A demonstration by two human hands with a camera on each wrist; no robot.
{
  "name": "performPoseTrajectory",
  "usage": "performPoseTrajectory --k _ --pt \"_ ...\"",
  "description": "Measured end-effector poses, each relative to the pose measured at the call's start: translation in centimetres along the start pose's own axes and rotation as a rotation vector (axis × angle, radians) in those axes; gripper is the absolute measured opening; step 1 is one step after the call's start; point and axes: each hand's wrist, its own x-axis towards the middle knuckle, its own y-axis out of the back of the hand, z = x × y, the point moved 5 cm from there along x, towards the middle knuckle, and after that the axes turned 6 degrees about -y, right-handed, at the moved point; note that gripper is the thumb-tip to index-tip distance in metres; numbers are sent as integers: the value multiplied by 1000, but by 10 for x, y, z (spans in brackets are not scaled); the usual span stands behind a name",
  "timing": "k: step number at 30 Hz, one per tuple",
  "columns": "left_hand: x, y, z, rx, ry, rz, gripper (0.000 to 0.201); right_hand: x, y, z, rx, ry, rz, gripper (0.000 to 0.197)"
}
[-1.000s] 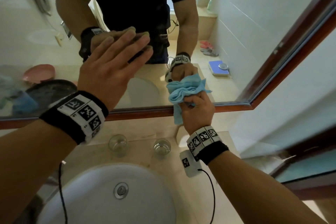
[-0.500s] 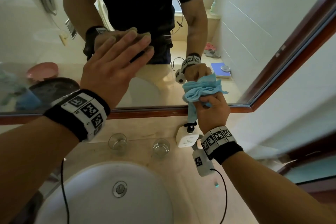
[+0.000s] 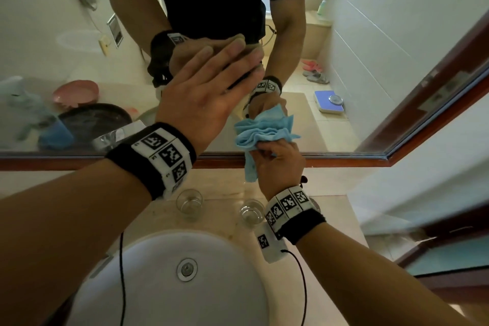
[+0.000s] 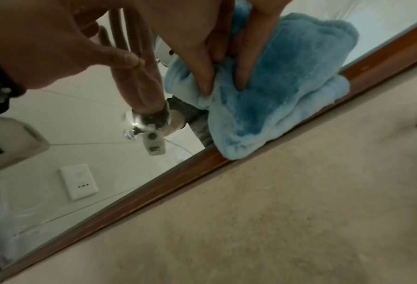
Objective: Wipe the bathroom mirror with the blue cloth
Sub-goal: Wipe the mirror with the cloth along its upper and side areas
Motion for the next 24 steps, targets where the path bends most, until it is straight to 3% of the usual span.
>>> performPoseTrajectory --k 4,12,24 --pt "1 -2 1 -23 7 -28 42 -8 -22 -18 3 6 -40 13" --pt "0 -3 -1 -34 -3 -50 48 -12 -31 -26 -4 20 -61 15" --pt "-4 -2 -4 24 -35 -12 63 10 16 5 -37 32 -5 15"
